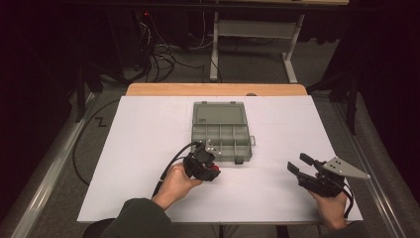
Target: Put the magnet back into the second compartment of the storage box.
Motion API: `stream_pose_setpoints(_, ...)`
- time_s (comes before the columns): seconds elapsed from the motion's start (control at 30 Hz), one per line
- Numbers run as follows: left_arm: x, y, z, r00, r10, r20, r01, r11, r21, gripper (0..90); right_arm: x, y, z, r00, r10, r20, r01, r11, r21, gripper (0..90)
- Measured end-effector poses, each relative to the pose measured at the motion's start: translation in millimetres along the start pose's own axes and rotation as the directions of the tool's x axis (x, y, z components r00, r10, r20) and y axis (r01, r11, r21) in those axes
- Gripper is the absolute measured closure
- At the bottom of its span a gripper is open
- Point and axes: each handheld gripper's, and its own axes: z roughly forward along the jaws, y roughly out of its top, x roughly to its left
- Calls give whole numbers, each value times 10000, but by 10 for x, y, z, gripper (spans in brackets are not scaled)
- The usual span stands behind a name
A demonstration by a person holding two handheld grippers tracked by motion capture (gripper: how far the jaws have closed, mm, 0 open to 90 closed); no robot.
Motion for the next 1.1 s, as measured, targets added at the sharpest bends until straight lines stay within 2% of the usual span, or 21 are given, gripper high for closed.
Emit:
stream_pose_setpoints(0.33,34,22,-13,10000,-13,-35,12,9999,-113,619,-1,0,1,10000,-5,6,5,10000,-6,406)
stream_pose_setpoints(0.73,93,84,-81,9997,-237,-26,235,9989,-403,619,0,2,1,10000,-30,9,30,10000,-28,406)
stream_pose_setpoints(1.1,148,135,-126,9989,-396,-234,381,9974,-618,619,6,3,5,10000,-47,-18,47,10000,-20,406)
